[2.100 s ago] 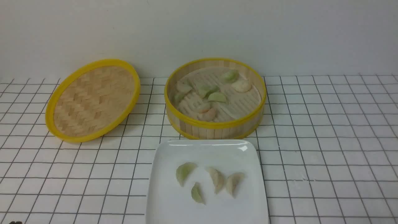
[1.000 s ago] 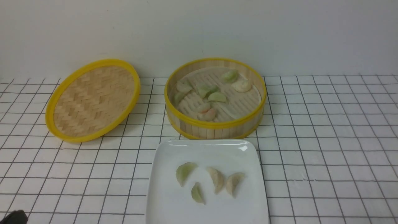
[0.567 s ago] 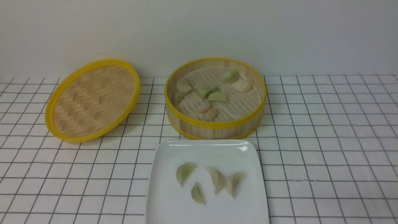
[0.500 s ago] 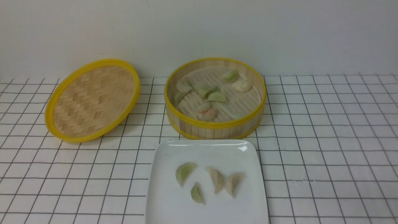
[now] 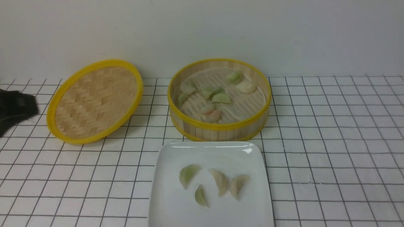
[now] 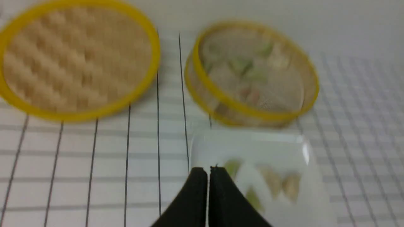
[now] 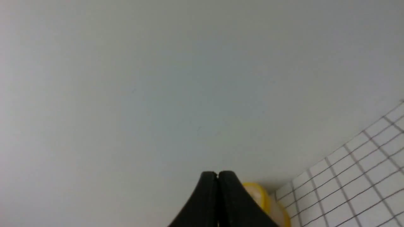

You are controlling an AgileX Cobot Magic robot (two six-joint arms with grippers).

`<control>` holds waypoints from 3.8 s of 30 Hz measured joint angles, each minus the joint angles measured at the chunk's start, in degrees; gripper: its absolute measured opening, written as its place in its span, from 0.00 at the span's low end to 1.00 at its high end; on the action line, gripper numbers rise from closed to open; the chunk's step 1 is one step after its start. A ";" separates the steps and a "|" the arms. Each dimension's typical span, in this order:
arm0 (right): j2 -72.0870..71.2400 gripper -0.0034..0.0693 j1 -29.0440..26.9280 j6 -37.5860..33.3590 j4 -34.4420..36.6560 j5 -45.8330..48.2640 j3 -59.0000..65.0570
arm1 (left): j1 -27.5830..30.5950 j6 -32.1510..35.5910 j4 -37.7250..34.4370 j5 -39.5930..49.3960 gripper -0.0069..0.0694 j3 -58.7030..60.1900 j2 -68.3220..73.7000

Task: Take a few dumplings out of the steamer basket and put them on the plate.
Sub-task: Use the left arm to grab a dumpling from the steamer, then use the left arm to put the dumpling into the plate

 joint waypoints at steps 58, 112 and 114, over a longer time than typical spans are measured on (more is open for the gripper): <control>49.55 0.03 0.74 -10.29 -18.33 59.99 -47.61 | -21.72 28.07 7.93 -13.82 0.54 -57.95 83.50; 59.92 0.03 1.38 -14.82 -13.30 61.09 -56.29 | -30.54 4.62 15.61 14.71 0.75 -25.50 61.15; 64.33 0.03 3.27 -14.82 -13.15 61.31 -60.34 | -30.54 4.62 16.42 14.56 0.77 -26.10 61.16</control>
